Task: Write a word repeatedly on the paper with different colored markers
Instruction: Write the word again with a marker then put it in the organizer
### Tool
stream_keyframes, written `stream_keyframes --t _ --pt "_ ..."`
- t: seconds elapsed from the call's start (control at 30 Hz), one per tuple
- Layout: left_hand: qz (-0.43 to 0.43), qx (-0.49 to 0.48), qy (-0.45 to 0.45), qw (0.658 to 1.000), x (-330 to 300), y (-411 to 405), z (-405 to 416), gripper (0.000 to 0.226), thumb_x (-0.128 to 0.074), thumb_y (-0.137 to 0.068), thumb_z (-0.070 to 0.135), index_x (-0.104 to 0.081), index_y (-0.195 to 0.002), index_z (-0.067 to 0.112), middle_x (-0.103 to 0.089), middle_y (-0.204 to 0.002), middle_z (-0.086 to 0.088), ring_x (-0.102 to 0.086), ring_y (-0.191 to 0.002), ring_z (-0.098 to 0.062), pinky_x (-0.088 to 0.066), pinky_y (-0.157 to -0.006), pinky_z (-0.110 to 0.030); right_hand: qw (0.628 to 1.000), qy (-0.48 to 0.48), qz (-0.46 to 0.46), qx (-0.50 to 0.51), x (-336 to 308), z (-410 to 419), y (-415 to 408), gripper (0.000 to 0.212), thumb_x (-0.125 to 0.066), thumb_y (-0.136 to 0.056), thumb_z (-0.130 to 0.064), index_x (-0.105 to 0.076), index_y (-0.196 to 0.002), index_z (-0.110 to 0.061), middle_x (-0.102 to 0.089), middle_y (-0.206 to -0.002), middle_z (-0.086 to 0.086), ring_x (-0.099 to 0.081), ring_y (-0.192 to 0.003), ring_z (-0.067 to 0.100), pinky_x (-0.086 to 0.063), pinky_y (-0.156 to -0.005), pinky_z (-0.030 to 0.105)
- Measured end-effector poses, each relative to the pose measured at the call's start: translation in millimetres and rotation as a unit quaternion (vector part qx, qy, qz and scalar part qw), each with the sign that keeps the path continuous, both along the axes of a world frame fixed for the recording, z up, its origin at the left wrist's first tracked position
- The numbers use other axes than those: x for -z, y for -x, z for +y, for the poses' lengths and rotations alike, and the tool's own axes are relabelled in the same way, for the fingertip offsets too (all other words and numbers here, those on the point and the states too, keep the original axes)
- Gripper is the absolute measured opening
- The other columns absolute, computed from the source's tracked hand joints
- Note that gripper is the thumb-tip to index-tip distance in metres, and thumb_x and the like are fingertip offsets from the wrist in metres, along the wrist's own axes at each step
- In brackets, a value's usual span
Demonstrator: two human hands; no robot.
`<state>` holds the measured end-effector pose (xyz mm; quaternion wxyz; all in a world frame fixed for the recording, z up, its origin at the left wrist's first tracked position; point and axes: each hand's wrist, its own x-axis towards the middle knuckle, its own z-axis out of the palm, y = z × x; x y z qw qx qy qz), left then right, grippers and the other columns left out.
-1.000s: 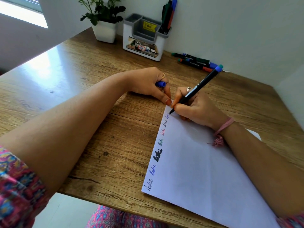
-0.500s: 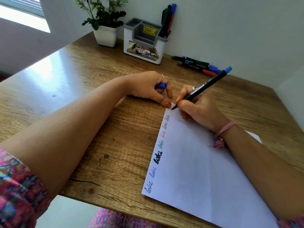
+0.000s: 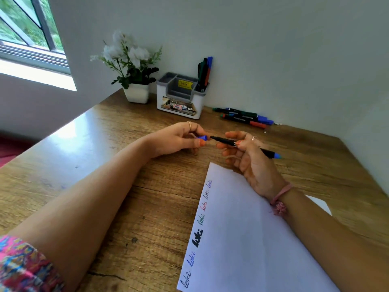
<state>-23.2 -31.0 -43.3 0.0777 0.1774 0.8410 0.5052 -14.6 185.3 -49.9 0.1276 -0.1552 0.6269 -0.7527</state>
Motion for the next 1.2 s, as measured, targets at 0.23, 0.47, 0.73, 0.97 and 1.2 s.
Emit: stream_keyframes --t 0.23,0.47,0.73,0.97,1.2 --pt "0.010 -0.005 -0.018 1.000 1 -1 0 0.017 -0.063 -0.086 0.012 -0.064 -0.094 0.027 -0.065 -0.089 0.006 -0.059 -0.076 0.001 -0.046 -0.072 -0.011 0.998 -0.050 0.013 0.020 -4 -1 -6 0.016 -0.045 -0.094 -0.003 -0.051 -0.085 -0.015 -0.073 -0.093 0.015 -0.061 -0.067 0.015 -0.052 -0.068 0.027" --pt "-0.002 -0.024 -0.099 0.995 -1 -3 3 0.023 -0.072 -0.073 -0.002 -0.066 -0.089 0.013 -0.072 -0.085 0.005 -0.067 -0.078 -0.006 -0.055 -0.074 -0.018 0.990 -0.108 0.070 0.050 -4 -2 -10 0.014 -0.068 -0.082 -0.008 -0.071 -0.096 -0.011 -0.074 -0.077 0.004 -0.066 -0.065 0.008 -0.053 -0.062 0.019" --pt "0.003 -0.050 -0.127 0.991 1 -1 14 0.020 -0.075 -0.071 -0.001 -0.068 -0.084 0.013 -0.071 -0.083 -0.005 -0.067 -0.073 -0.011 -0.054 -0.068 -0.017 0.996 -0.065 0.026 0.056 -3 -2 -5 0.020 -0.069 -0.080 -0.005 -0.071 -0.099 -0.010 -0.075 -0.086 0.011 -0.072 -0.077 0.018 -0.057 -0.069 0.022" --pt "-0.077 -0.042 -0.171 0.981 3 2 11 0.025 -0.074 -0.067 0.007 -0.066 -0.091 0.011 -0.072 -0.076 0.000 -0.066 -0.067 -0.010 -0.055 -0.066 -0.020 0.996 -0.067 0.040 0.040 0 -3 -3 0.020 -0.071 -0.078 -0.008 -0.072 -0.097 -0.013 -0.075 -0.085 0.008 -0.072 -0.076 0.016 -0.055 -0.067 0.021" --pt "-0.156 -0.129 -0.427 0.881 1 7 7 0.028 -0.072 -0.068 0.019 -0.062 -0.093 0.014 -0.067 -0.073 0.000 -0.061 -0.063 -0.007 -0.052 -0.061 -0.018 0.971 -0.188 0.146 0.003 8 -5 1 0.018 -0.072 -0.079 -0.007 -0.067 -0.095 -0.015 -0.071 -0.090 0.003 -0.067 -0.083 0.007 -0.052 -0.075 0.017"
